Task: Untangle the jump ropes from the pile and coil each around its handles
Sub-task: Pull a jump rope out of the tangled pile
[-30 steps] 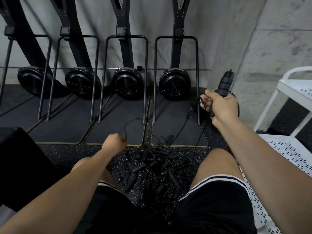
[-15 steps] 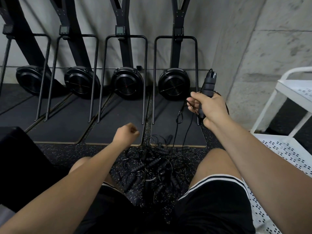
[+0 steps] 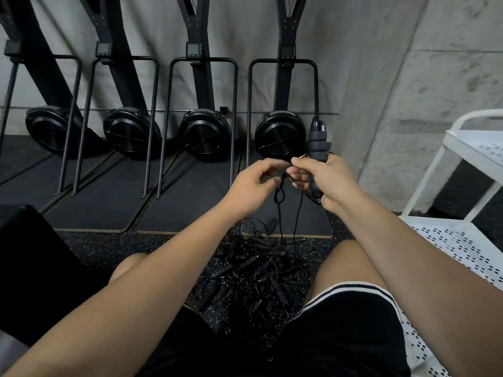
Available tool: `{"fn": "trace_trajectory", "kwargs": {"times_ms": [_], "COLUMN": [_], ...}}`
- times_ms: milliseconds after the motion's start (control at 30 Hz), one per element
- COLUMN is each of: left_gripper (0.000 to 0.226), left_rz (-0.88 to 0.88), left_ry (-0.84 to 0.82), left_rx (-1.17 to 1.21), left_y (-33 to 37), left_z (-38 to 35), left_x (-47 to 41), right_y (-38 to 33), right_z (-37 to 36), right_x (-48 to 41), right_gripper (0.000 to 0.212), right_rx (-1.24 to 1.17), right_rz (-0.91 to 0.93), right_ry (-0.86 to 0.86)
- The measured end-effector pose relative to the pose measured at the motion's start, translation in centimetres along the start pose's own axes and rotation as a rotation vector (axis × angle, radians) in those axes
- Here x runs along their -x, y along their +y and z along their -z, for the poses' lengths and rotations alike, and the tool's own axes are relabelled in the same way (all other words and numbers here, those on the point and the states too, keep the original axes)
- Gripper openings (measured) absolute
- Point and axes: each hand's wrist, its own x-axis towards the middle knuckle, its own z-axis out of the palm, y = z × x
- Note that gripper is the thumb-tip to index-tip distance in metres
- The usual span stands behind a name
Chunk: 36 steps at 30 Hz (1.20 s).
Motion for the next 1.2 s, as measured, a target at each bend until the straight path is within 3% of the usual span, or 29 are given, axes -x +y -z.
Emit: {"fn": "trace_trajectory", "kwargs": {"times_ms": [167,300,500,700,967,1200], "left_gripper": [0.003,0.01,0.013,0.015,0.018,0.024], "left_rz": [0.086,0.146,0.284,0.407,0.581,0.758], "left_ry": [-0.104,-0.156,0.144,0.308,0.443,0.545], "left_rx": [0.041,0.188,0.474,0.522,0.49,0.292], "left_y": [-1.2,-1.9,-3.4,-5.7,-8.7,-13.5], "left_z": [0.5,0.5,1.2,2.9,4.3,7.2], "left_x": [0.1,1.1,1.2,1.3,1.8,3.7], "right_y": [-1.1,-1.4,-0.7,0.2,0.6,-0.8], "right_z": [0.7,1.0,1.5,2.6,3.4,5.3], "right_x": [0.6,0.7,0.6,-0.2,-0.7,-0.9], "right_gripper": [0.012,0.01,0.009,0.012,0.01,0.006], "right_rx": [0.03,0.067,0.136,0.174,0.161,0.125], "right_rz": [0.027,0.039,0.106,0.143,0.179,0.143], "right_ry": [-0.036,-0.051,0.05,0.147,0.253,0.282]}}
